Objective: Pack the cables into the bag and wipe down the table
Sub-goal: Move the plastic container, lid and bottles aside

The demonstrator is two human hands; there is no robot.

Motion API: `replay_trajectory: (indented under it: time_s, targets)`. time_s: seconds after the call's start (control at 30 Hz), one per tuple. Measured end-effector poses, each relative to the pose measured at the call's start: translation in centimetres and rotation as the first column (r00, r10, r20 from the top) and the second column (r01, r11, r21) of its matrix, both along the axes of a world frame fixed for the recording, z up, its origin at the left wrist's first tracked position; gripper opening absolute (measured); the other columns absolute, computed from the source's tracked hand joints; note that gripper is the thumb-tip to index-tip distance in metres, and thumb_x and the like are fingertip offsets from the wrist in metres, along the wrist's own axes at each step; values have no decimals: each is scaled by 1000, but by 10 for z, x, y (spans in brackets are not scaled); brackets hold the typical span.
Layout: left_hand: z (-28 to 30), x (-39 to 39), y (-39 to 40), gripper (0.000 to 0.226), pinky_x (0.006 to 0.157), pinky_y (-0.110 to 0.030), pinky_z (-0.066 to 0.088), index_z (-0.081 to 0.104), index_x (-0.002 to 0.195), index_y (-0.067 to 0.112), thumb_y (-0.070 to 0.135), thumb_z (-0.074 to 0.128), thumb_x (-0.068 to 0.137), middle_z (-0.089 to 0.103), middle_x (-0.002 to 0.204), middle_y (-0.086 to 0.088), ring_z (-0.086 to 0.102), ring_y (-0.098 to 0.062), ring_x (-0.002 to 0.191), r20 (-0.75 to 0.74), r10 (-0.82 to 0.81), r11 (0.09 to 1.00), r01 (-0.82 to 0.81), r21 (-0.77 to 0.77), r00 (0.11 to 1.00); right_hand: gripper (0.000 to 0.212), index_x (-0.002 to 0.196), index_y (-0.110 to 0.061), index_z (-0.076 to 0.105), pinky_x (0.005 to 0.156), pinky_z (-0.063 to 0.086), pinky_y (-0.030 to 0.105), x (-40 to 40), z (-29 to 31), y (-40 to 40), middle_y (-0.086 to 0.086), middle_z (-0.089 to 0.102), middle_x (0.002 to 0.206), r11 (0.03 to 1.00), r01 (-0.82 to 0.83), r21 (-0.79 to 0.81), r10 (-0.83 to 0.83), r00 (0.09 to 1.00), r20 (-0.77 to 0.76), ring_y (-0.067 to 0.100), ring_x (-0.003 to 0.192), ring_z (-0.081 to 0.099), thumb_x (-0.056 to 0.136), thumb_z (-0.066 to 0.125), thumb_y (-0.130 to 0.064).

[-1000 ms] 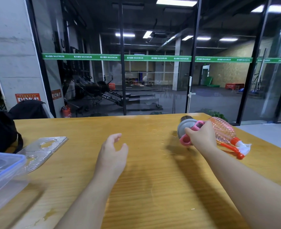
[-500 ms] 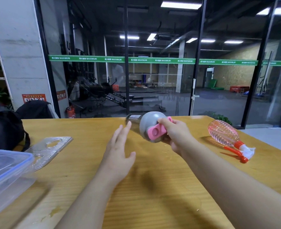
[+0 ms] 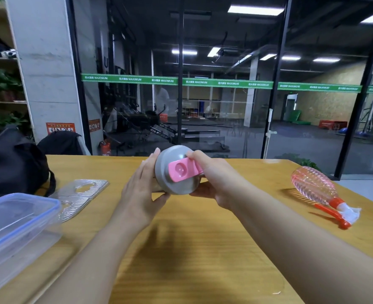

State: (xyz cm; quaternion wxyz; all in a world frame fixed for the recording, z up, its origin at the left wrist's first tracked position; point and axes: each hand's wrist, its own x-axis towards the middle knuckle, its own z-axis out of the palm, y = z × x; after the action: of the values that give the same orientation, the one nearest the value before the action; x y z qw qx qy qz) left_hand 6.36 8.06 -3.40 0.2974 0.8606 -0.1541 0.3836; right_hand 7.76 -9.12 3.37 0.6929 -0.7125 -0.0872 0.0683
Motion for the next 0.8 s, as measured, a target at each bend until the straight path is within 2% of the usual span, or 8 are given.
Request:
replay_trajectory:
  time_s: [0.1,0.2,0.23,0.37,0.5,0.6,0.7,0.8]
  targets:
    - [-2,6,13,106,101,-46,39,11,141,46,20,81,65,37,138,10,38,-14,129,1,13,996,-13,-93,1000,34,101,-11,67,66,58,30,2,1,12,8,65,100,998,-63,11,63,998,27,22,75,62,84,63,-39]
    - [-5,7,28,97,93,-24,35,18,136,50,50,73,56,36,125,16,36,1,118,-42,26,948,-38,-315,999,16,94,-13,67,74,56,27,3,4,26,7,66,107,981,-131,143,124,991,57,19,76,61,88,61,-27]
    - [-5,7,33,96,90,-22,33,17,134,51,53,71,54,33,122,16,35,1,115,-46,45,933,-59,-355,998,14,96,-13,67,77,56,27,5,5,31,8,66,110,972,-155,178,143,987,77,19,81,62,90,60,-23]
    - [-3,8,52,97,92,-31,32,12,138,49,43,72,62,28,121,12,34,-6,111,-83,185,886,-203,-418,979,9,93,-12,66,90,53,32,4,2,53,10,64,115,937,-252,241,228,966,120,25,108,61,91,57,-15]
    - [-4,9,60,97,91,-35,33,10,142,41,38,72,67,30,133,2,36,-12,119,-176,267,829,-319,-459,947,16,78,-18,64,98,48,38,1,-3,73,-1,65,102,915,-333,225,312,942,127,23,112,58,92,56,-15]
    - [-4,11,63,96,84,-35,34,8,144,38,35,72,73,27,138,-4,36,-22,123,-224,298,794,-371,-482,928,9,99,-14,62,98,47,37,2,-7,82,2,61,112,918,-325,229,309,946,104,23,114,56,92,58,-15]
    - [-6,10,67,93,81,-34,33,8,145,34,35,71,76,27,139,-7,39,-20,116,-217,326,757,-391,-523,920,53,138,-7,39,99,47,37,5,-14,85,11,51,134,930,-323,178,314,946,76,25,119,54,90,60,-18]
    - [-5,7,66,94,89,-39,36,5,146,30,30,71,78,25,142,-9,39,-24,120,-231,380,729,-443,-521,896,51,136,-10,41,97,49,35,5,-20,81,11,53,132,943,-312,115,308,950,50,24,117,55,90,60,-18]
